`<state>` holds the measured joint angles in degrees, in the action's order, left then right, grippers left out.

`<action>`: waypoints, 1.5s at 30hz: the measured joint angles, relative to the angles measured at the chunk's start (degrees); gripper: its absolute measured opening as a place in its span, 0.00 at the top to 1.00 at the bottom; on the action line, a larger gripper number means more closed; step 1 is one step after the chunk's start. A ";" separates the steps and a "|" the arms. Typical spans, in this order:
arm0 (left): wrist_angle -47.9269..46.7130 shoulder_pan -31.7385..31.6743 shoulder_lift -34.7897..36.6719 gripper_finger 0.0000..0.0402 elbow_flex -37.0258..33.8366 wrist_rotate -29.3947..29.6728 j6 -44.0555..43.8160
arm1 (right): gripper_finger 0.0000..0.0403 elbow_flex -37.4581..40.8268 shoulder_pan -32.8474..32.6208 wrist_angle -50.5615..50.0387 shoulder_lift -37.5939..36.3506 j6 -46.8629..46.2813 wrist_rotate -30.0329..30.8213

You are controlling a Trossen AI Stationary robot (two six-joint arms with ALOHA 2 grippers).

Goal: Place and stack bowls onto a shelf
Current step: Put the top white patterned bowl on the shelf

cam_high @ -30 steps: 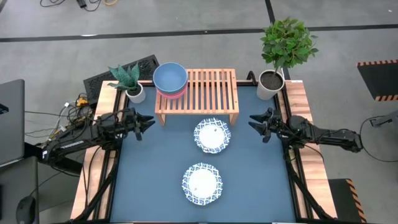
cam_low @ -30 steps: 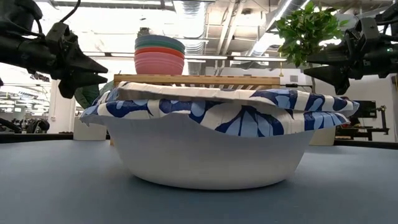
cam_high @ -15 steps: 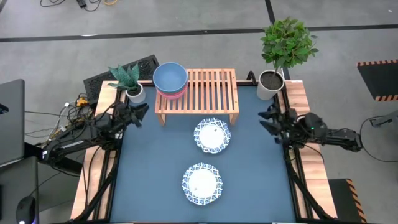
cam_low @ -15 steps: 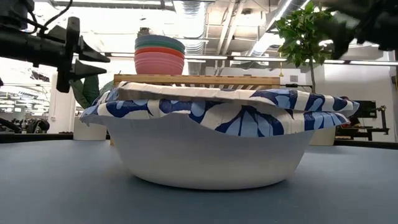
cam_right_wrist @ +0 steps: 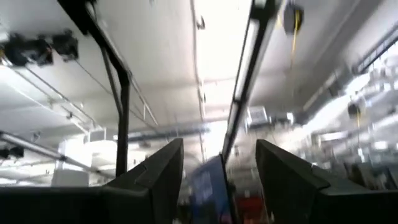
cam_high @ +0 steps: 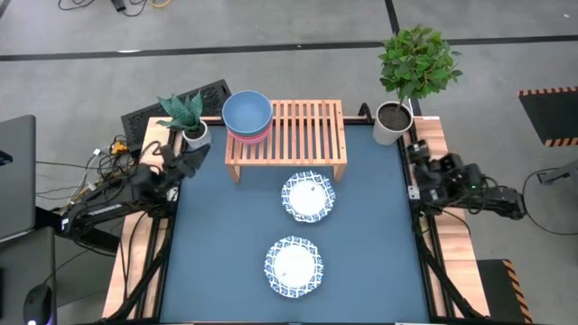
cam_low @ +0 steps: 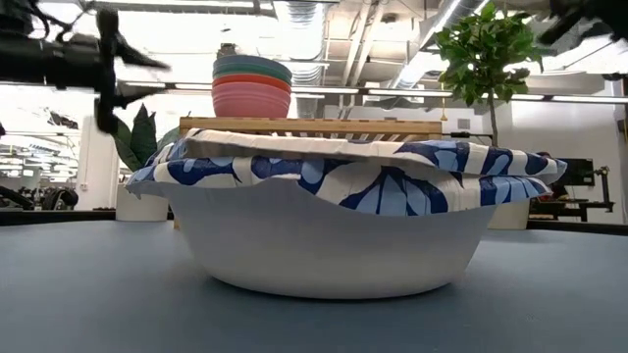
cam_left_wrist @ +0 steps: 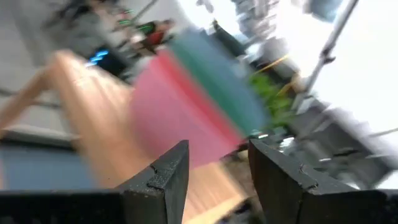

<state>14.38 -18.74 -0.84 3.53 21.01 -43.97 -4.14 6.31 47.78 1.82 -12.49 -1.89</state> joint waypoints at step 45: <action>-31.43 15.25 -51.45 0.63 44.85 -48.31 36.24 | 0.44 -40.22 -13.40 -63.20 44.10 -15.21 3.13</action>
<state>-17.05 -3.49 -52.29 48.38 -27.30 -7.73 -44.36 -7.09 -15.42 45.92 -27.70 1.24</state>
